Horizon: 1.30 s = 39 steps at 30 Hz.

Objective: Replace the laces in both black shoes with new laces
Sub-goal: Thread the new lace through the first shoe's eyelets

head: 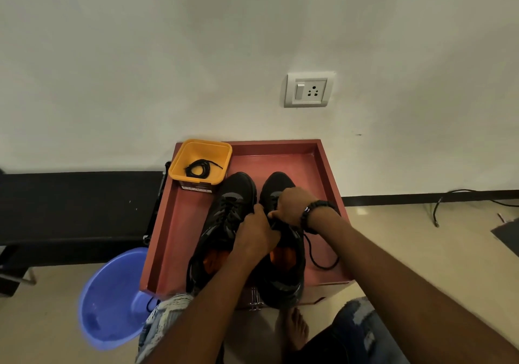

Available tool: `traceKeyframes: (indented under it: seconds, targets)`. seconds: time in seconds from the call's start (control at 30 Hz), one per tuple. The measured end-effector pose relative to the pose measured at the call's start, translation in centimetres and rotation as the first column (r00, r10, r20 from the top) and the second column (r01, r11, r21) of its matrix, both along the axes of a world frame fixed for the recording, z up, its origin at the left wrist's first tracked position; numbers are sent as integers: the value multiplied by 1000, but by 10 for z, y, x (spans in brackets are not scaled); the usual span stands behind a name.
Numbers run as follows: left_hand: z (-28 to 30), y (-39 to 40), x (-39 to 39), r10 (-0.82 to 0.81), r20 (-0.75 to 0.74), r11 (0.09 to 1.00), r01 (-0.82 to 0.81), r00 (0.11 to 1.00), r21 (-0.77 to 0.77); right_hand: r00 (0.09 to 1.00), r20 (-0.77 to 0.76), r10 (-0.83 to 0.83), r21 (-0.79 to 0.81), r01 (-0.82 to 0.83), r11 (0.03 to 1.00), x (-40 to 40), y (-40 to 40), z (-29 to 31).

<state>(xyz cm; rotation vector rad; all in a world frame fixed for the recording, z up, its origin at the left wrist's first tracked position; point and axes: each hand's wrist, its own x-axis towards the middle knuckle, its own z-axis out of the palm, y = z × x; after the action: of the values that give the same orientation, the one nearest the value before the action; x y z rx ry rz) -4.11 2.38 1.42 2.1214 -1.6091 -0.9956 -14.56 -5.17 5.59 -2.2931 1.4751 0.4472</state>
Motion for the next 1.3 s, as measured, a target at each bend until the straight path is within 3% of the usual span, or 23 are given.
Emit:
traceKeyframes:
  seconds: [0.1, 0.17, 0.27, 0.33, 0.37, 0.43, 0.5, 0.57, 0.6, 0.67, 0.73, 0.87, 0.97, 1.07, 1.13, 1.2, 1.3]
  targets:
    - [-1, 3, 1, -29, 56, 999, 30, 998, -22, 962, 213, -172, 239, 119, 964, -10, -2, 3]
    - [-1, 3, 0, -44, 73, 999, 45, 996, -24, 746, 430, -508, 535, 243, 809, -27, -1, 6]
    - [-2, 1, 0, -46, 88, 998, 49, 995, -30, 308, 462, -831, 826, 191, 530, -49, 6, -3]
    - [-1, 1, -1, -55, 91, 998, 57, 994, -21, 156, 489, -858, 845, 159, 510, -55, 17, -13]
    - [-1, 0, -1, -57, 94, 998, 59, 994, -17, 135, 520, -844, 826, 171, 536, -56, 21, -16]
    - [-1, -1, 1, -56, 96, 998, 57, 994, -8, 222, 602, -767, 735, 221, 641, -56, 26, -19]
    - [-1, -1, 3, -52, 88, 999, 53, 995, 1, 437, 650, -622, 584, 236, 776, -59, 29, -20]
    - [-1, -2, 5, -49, 77, 999, 49, 996, 2, 679, 591, -434, 404, 217, 889, -58, 35, -24]
    - [0, -2, 6, -51, 76, 999, 51, 996, 1, 756, 549, -357, 302, 219, 928, -55, 41, -28]
    - [3, -3, 4, -75, 100, 997, 75, 992, 1, 822, 500, -273, 62, 280, 958, -45, 54, -36]
    - [3, -2, -1, -99, 128, 995, 101, 987, -8, 825, 492, -277, -89, 365, 927, -34, 62, -40]
    - [2, 2, -7, -78, 150, 996, 84, 986, -30, 803, 507, -314, -118, 426, 897, -27, 63, -43]
    - [-1, 1, 3, -58, 109, 998, 62, 992, -33, 723, 591, -358, -30, 464, 885, -42, 60, -44]
    - [-2, -1, 17, -30, -29, 999, 29, 999, -15, 580, 704, -410, 99, 491, 865, -58, 54, -43]
    - [-2, -2, 22, 12, -110, 1000, -11, 994, 13, 538, 732, -418, 134, 488, 862, -62, 53, -42]
    - [-3, -2, 23, 24, -120, 1000, -22, 993, 17, 557, 730, -395, 105, 480, 871, -61, 56, -44]
    - [-2, 0, 17, -69, 81, 997, 71, 994, -25, 618, 698, -362, 44, 468, 883, -56, 65, -51]
